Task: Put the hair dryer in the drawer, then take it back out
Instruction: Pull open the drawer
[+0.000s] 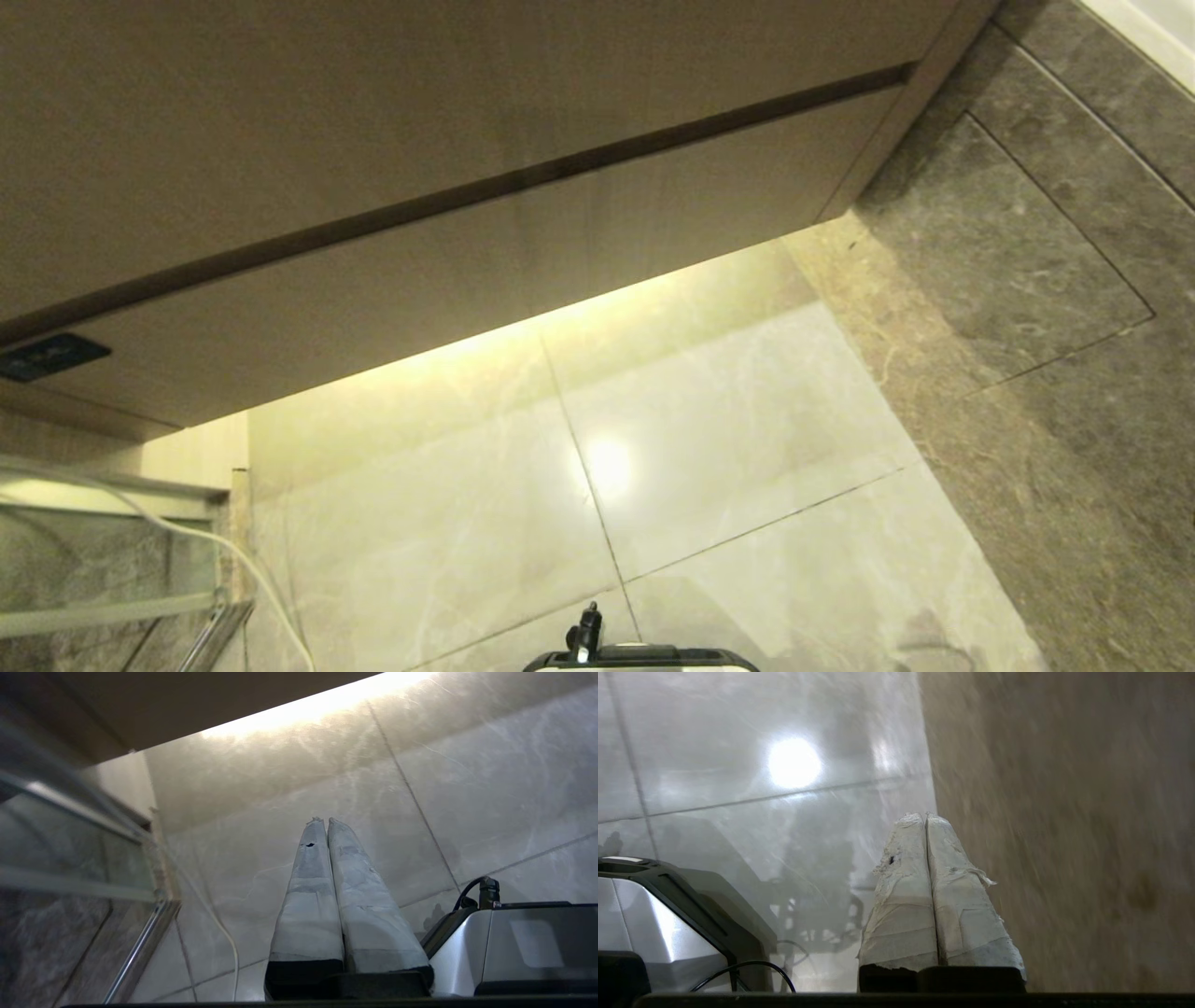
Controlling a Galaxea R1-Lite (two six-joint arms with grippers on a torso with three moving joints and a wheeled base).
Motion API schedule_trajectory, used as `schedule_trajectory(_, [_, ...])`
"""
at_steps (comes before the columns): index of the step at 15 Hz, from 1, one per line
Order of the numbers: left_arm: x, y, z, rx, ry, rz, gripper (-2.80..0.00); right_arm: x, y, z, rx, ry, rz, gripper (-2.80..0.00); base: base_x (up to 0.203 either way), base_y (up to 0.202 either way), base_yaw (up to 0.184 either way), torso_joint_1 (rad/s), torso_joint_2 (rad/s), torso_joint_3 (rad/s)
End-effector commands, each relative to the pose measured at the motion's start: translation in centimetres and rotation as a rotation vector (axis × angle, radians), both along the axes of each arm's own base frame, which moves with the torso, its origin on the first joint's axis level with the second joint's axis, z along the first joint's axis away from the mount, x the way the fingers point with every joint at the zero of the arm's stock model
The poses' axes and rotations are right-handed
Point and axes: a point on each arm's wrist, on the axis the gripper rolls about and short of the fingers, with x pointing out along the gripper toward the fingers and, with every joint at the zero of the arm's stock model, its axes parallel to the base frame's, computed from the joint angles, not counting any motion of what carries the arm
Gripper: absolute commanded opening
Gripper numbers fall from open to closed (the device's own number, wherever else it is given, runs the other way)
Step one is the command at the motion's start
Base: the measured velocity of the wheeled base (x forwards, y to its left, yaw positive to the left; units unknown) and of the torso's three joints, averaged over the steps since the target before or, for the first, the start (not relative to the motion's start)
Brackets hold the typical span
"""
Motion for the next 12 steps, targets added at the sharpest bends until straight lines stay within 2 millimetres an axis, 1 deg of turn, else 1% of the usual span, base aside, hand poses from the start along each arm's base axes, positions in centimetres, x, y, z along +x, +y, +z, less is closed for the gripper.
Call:
schedule_trajectory(1, [0.00,0.00,0.01,0.000,-0.001,-0.001,-2.80,0.03,0.00,0.10,-0.005,-0.002,0.002,-2.80,0.003,-0.007,0.169,0.002,0.00,0.002])
schedule_trajectory(4, [0.01,0.00,-0.02,0.000,0.000,-0.001,-2.80,0.01,0.00,0.16,-0.006,-0.007,0.002,-2.80,0.003,-0.011,0.154,0.002,0.00,0.001])
schedule_trajectory(12, [0.01,0.00,-0.03,0.000,0.000,-0.001,-2.80,-0.13,0.03,-0.03,-0.006,0.004,0.004,-2.80,0.000,0.000,0.000,0.000,0.00,0.000])
